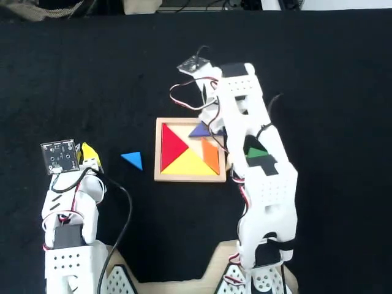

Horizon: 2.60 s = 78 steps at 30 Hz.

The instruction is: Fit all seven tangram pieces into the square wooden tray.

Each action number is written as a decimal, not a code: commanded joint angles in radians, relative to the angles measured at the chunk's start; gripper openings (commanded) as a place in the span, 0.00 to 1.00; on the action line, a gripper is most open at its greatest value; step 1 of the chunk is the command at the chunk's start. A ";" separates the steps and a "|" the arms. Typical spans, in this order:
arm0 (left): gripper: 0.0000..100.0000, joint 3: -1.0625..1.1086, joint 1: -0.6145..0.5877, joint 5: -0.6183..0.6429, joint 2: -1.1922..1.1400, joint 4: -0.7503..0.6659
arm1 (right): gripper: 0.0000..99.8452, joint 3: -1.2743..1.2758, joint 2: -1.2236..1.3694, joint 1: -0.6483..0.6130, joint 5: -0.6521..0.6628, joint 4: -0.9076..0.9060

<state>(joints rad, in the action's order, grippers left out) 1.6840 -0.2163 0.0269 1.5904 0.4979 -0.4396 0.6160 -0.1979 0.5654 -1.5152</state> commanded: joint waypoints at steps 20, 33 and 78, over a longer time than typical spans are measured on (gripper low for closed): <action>0.03 -0.001 0.008 -0.008 0.008 -0.021 | 0.01 -0.211 0.125 0.104 0.141 0.064; 0.03 -0.001 0.008 -0.008 0.008 -0.021 | 0.01 -0.189 0.122 -0.008 0.143 -0.115; 0.03 0.001 0.010 -0.037 0.008 -0.020 | 0.01 -0.351 0.148 -0.089 0.207 -0.121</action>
<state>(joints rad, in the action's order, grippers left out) 1.6840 -0.2163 -0.0008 1.5904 0.4979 -0.7511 0.8401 -0.2302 0.7618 -1.6195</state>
